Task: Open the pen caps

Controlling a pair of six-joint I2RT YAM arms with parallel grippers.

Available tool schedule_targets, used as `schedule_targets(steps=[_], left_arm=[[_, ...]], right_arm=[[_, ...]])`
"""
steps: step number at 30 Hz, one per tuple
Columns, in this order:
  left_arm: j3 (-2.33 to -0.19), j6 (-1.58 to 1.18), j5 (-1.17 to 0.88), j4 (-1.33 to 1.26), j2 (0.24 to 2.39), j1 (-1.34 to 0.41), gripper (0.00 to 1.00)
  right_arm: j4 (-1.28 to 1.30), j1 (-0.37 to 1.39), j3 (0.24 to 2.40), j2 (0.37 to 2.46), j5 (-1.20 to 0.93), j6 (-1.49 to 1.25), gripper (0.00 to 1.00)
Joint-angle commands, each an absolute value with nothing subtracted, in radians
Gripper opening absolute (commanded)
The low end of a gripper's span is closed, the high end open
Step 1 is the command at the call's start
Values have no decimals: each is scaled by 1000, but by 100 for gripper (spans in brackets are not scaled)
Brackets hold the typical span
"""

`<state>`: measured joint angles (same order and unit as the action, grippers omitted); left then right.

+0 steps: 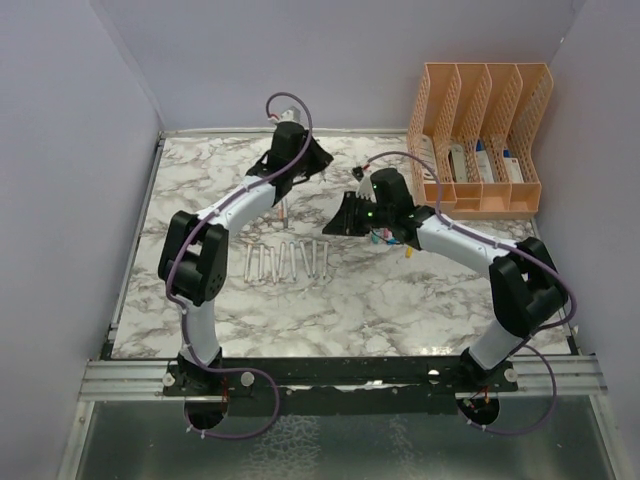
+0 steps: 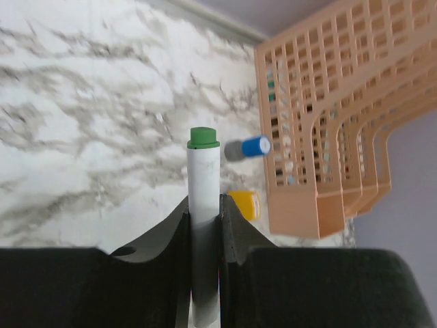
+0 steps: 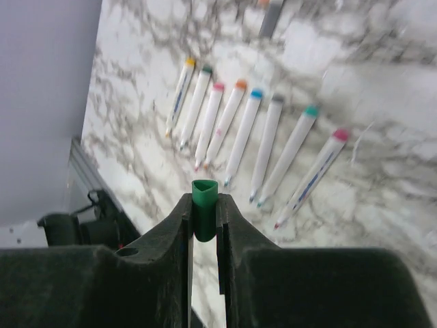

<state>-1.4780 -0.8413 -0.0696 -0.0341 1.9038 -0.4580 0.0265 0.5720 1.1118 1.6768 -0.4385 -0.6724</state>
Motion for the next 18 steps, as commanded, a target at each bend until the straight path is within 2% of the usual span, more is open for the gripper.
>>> schedule_targets(steps=[1, 5, 13, 18], left_arm=[[-1583, -785, -8, -53, 1948, -400, 0], [-1556, -774, -32, -36, 1925, -393, 0], [-1313, -729, -173, 33, 1754, -396, 0], [-1145, -699, -149, 88, 1590, -399, 0]], right_arm=[[182, 606, 1074, 1611, -470, -634, 1], [300, 604, 1097, 1600, -323, -566, 1], [500, 592, 1220, 1717, 82, -377, 1], [512, 583, 1262, 1782, 157, -347, 1]])
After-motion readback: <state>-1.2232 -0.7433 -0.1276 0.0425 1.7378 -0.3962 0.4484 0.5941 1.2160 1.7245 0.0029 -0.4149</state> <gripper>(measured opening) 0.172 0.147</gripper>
